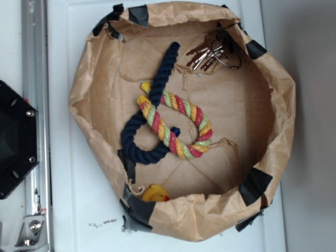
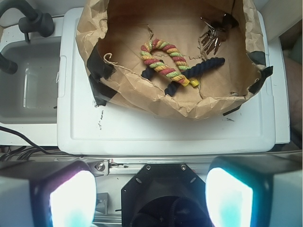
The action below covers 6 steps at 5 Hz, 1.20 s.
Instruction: Grab the silver keys.
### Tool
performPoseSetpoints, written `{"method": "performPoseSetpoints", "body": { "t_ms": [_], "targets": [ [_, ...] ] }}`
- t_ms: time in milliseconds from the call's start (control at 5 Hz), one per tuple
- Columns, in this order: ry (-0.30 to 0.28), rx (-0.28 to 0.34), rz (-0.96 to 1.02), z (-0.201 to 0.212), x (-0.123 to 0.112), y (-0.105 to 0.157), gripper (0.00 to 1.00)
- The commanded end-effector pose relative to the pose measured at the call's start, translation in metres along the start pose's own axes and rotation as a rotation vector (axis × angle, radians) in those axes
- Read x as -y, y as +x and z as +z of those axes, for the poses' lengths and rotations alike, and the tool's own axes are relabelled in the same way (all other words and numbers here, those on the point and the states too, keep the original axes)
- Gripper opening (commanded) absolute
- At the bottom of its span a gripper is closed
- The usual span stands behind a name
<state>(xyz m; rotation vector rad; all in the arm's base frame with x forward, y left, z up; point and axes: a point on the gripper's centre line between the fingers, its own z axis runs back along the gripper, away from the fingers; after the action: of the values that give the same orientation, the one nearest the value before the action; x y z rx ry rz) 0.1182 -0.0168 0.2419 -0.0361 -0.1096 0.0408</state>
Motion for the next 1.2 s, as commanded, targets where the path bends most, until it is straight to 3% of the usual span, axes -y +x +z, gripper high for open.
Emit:
{"method": "performPoseSetpoints", "body": {
  "t_ms": [0,200,400,600,1000],
  "targets": [
    [0.0,0.0,0.0,0.0,0.0,0.0,1.0],
    [0.0,0.129,-0.001,-0.018,0.004,0.04,1.0],
    [-0.003,0.205,-0.017,-0.03,0.002,0.065,1.0],
    [0.01,0.196,-0.038,-0.049,-0.012,0.081,1.0],
    [0.105,0.154,-0.035,-0.089,-0.045,0.095,1.0]
  ]
}}
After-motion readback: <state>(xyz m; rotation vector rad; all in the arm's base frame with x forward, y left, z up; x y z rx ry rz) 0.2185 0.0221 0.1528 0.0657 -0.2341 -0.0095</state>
